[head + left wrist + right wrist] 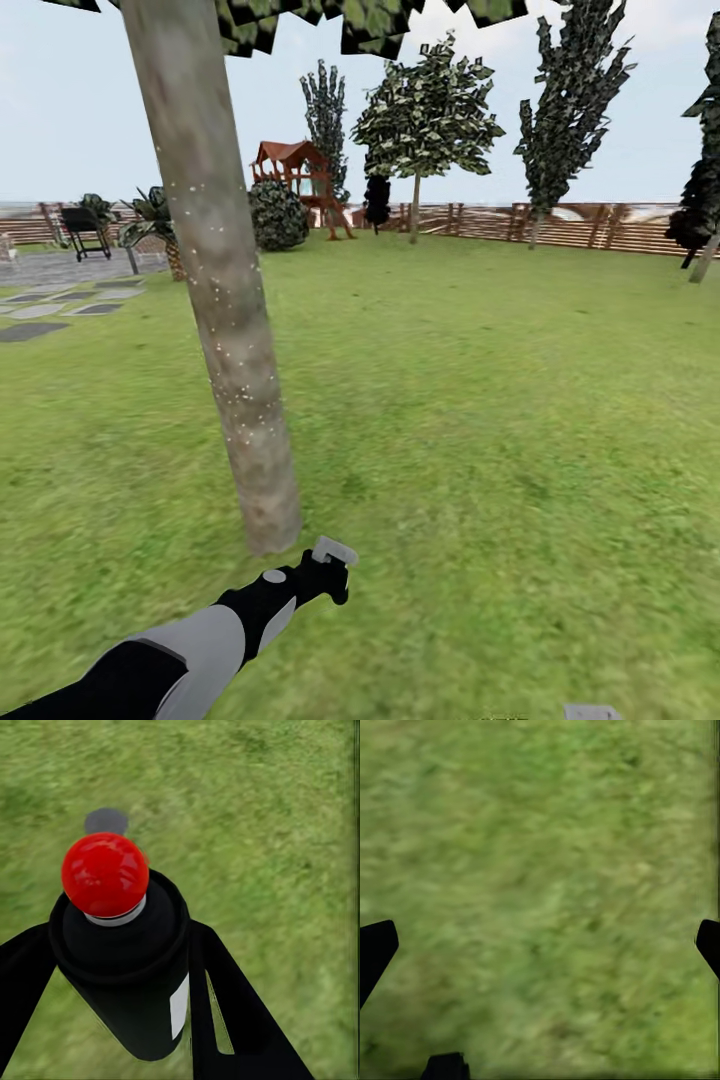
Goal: In the garden, pick up the pesticide atomizer on the floor and spray pesticide onto both trees until each tree trunk is fully covered.
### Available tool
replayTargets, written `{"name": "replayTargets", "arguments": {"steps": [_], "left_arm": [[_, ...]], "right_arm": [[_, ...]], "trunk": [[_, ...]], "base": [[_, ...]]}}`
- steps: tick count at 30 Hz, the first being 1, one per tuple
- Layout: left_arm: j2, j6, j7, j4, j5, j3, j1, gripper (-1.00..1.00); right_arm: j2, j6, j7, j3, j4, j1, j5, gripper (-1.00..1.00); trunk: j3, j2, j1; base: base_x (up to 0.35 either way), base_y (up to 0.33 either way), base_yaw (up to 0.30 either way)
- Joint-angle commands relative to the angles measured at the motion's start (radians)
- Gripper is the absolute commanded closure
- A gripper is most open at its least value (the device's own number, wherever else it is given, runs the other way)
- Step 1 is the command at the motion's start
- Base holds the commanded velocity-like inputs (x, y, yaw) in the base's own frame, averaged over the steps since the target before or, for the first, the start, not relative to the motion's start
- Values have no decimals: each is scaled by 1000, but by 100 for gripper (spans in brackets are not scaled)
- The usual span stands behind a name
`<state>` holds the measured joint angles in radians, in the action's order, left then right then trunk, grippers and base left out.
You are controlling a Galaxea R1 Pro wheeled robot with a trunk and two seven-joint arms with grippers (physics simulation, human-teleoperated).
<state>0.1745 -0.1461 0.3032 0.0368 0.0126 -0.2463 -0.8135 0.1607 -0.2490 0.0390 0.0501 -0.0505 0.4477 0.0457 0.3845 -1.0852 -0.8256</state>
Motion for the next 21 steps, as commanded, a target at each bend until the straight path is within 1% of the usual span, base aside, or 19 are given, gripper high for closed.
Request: {"name": "replayTargets", "arguments": {"steps": [1,7,13,21], "left_arm": [[0,-5,1,-2,1,-3,-1,100],[0,-5,1,-2,1,-3,-1,100],[0,-5,1,-2,1,-4,-1,100],[0,-6,1,-1,1,-2,-1,100]], "right_arm": [[0,-7,2,5,-5,2,5,-100],[-2,-8,2,5,-5,2,5,-100],[-10,-7,2,5,-5,0,5,-100],[-14,-8,2,5,-5,-1,5,-100]], "trunk": [[0,-1,0],[-8,-1,0],[-15,-1,0],[-25,-1,0]], "base": [[0,-75,-261],[0,-195,-261],[0,-220,-261],[0,-34,-261]]}}
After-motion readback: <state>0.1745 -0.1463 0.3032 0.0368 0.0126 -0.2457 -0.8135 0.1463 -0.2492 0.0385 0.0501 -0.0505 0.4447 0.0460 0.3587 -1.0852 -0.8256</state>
